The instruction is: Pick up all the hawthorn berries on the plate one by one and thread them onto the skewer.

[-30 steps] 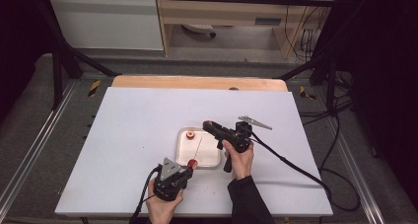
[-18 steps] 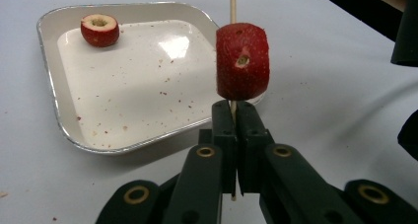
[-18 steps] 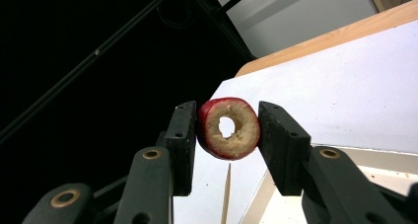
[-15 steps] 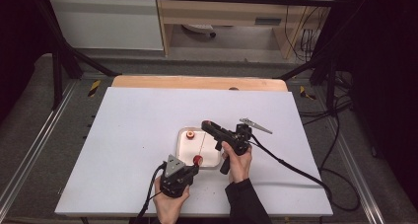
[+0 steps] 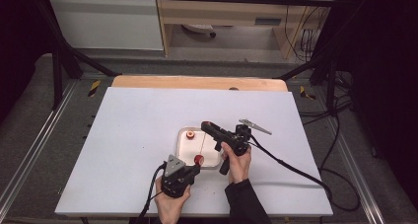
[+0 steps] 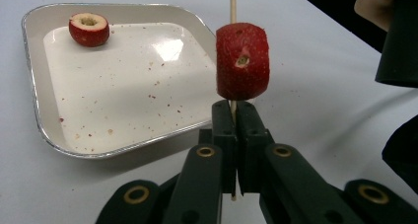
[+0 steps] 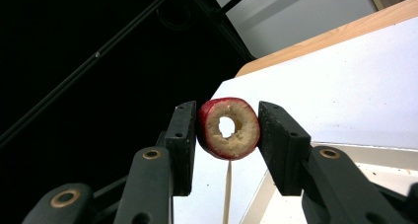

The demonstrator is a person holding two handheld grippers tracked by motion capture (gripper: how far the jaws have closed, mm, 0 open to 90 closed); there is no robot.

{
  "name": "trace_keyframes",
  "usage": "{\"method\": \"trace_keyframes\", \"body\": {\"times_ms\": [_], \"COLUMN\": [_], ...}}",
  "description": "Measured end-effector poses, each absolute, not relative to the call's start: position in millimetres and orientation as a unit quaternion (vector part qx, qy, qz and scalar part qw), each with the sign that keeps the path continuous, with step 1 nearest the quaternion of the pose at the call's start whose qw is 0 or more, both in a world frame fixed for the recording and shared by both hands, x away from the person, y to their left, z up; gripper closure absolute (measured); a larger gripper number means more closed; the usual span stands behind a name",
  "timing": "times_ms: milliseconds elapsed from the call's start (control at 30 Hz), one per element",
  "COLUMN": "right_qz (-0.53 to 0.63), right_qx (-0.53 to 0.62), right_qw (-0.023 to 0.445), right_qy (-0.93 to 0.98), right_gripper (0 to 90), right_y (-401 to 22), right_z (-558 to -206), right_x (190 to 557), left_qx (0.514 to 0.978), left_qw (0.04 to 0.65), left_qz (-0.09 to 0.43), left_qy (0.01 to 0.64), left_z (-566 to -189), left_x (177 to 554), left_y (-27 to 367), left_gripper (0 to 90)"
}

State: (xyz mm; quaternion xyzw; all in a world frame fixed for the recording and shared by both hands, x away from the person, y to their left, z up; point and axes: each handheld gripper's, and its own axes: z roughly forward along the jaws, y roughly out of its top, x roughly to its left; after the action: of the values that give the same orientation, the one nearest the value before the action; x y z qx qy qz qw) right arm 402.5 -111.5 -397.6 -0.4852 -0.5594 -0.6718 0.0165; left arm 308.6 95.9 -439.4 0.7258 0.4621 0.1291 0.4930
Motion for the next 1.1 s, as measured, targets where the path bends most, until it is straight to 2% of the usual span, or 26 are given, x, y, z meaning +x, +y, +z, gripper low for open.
{"method": "trace_keyframes", "body": {"times_ms": [400,800,900,1000,1100], "right_qz": [-0.668,-0.647,-0.646,-0.636,-0.624], "right_qx": [-0.483,-0.512,-0.502,-0.481,-0.468], "right_qw": [0.014,0.04,0.029,-0.011,-0.017], "right_qy": [-0.566,-0.564,-0.575,-0.603,-0.625], "right_gripper": [61.0,61.3,61.3,61.4,61.4], "right_y": [-108.8,-109.0,-109.6,-111.8,-113.0], "right_z": [-401.9,-401.7,-401.2,-402.1,-402.8], "right_x": [399.7,401.5,400.8,400.2,400.8], "left_qx": [0.711,0.721,0.719,0.722,0.729], "left_qw": [0.503,0.477,0.483,0.481,0.471], "left_qz": [0.112,0.151,0.129,0.109,0.101], "left_qy": [0.478,0.48,0.483,0.486,0.486], "left_z": [-440.6,-443.4,-443.0,-441.9,-442.8], "left_x": [309.3,306.1,306.8,307.3,308.1], "left_y": [92.6,86.2,87.0,88.3,88.2], "left_gripper": [88.1,88.2,88.2,88.2,88.2]}}
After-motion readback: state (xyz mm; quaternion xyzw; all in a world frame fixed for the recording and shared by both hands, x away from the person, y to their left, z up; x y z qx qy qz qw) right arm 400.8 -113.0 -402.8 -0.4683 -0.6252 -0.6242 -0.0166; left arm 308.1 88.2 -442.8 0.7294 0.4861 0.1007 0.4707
